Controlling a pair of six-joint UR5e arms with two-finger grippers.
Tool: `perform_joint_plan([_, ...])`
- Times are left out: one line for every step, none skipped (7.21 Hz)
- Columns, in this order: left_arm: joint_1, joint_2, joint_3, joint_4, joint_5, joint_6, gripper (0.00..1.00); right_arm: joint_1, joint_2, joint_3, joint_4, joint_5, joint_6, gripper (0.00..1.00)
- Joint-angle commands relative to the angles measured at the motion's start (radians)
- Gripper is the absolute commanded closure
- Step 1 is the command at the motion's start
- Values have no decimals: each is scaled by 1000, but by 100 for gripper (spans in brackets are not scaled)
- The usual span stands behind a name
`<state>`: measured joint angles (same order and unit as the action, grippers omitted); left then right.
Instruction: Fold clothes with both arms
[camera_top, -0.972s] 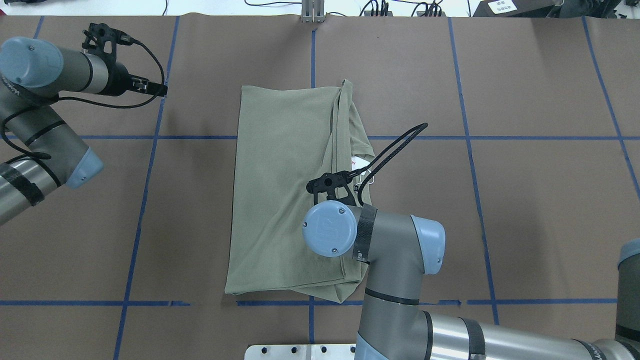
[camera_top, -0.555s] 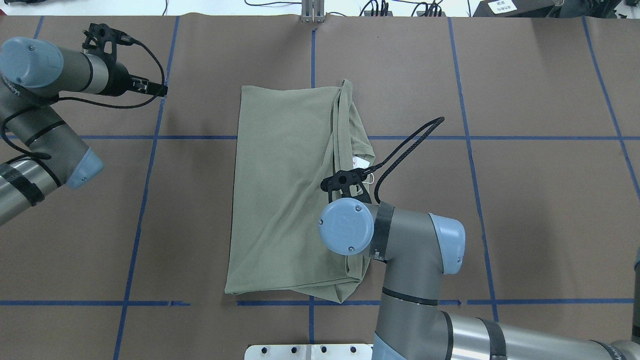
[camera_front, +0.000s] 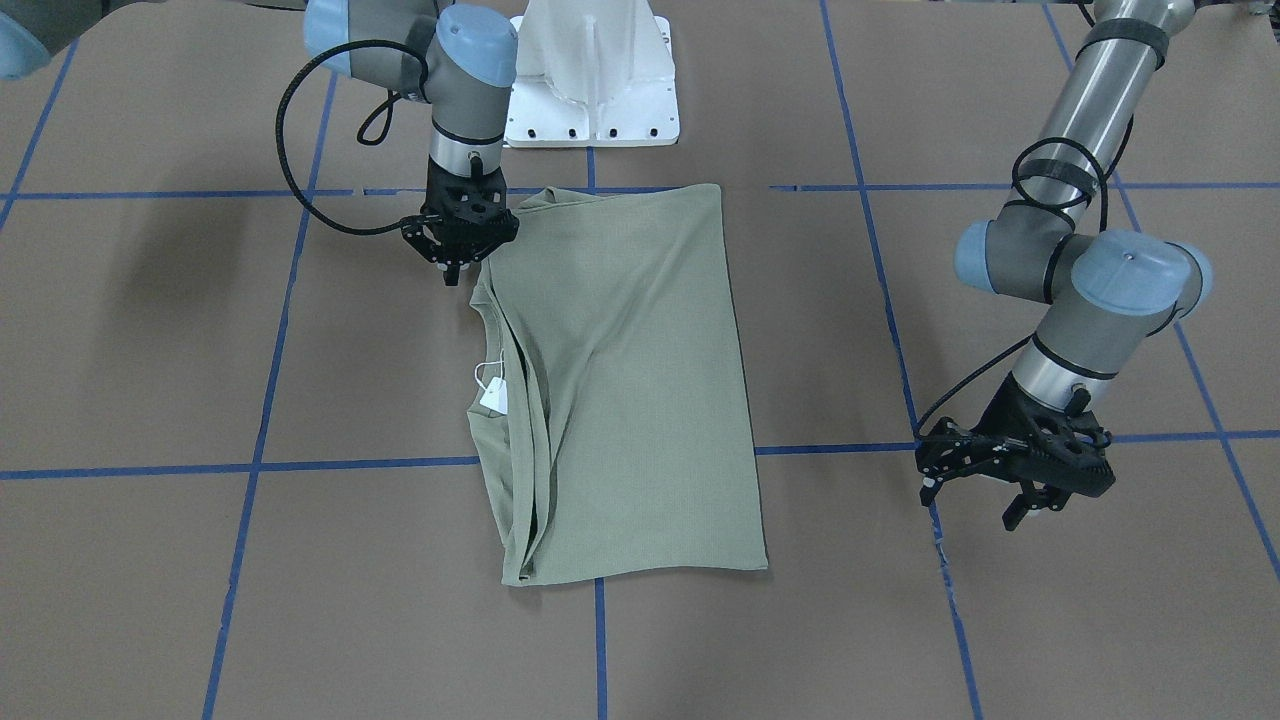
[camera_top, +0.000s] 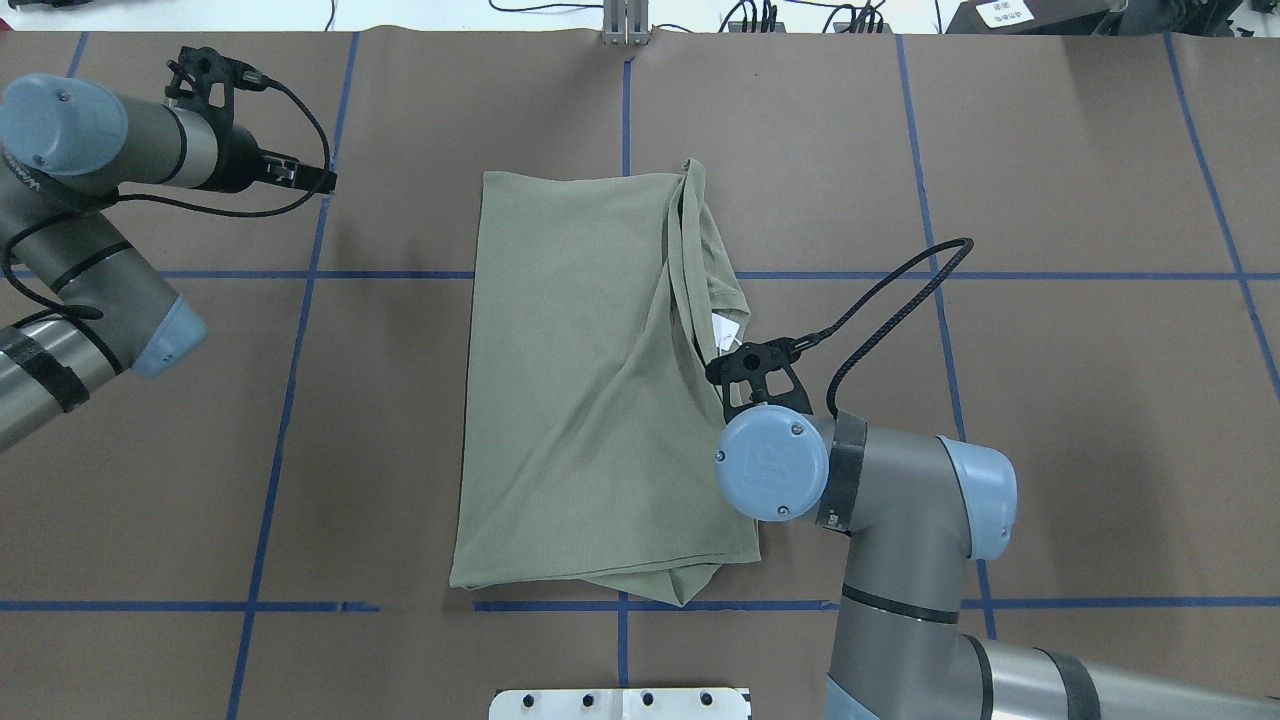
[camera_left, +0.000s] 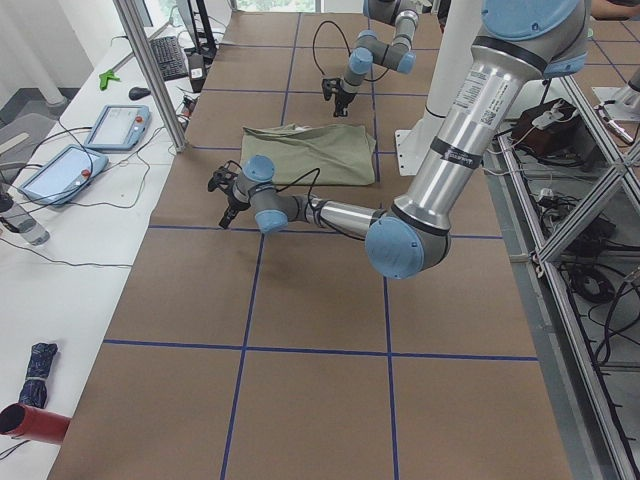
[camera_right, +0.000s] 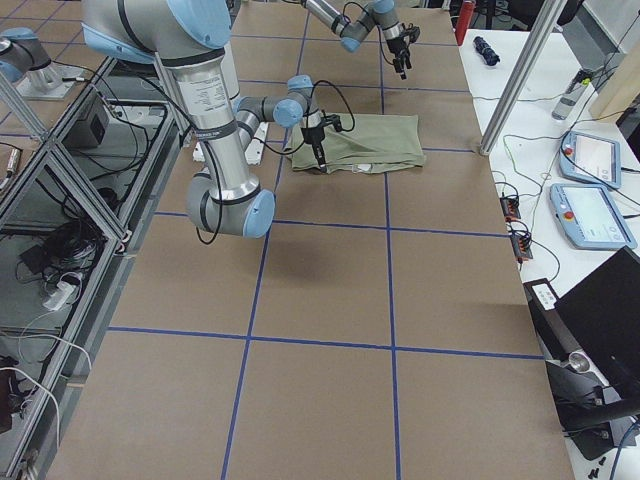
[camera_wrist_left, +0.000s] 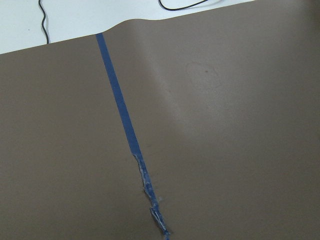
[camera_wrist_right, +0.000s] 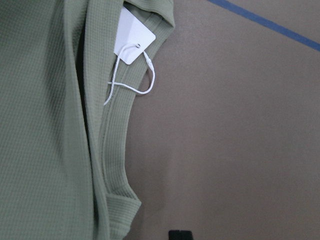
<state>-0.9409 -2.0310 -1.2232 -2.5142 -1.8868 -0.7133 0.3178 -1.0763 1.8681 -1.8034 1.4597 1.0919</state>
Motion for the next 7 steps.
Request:
perform_joint_plan([1, 0, 1, -5, 0, 0, 0, 1, 22, 20, 10, 4, 9, 46])
perform_joint_plan([2, 2, 4, -18, 2, -2, 0, 26, 77, 17, 9, 7, 11, 41])
perform_joint_plan([4, 6, 4, -20, 2, -2, 0, 43, 116, 10, 24, 23, 13, 41])
perform_joint_plan([4, 6, 4, -20, 2, -2, 0, 52, 152, -74, 115, 30, 20, 41])
perform_joint_plan([8, 6, 4, -20, 2, 0, 0, 76, 189, -187, 198, 33, 19, 41])
perform_joint_plan([10, 6, 5, -20, 2, 0, 0, 95, 205, -261, 243, 48, 14, 42])
perform_joint_plan([11, 6, 5, -20, 2, -2, 0, 101, 203, -291, 256, 48, 8, 42])
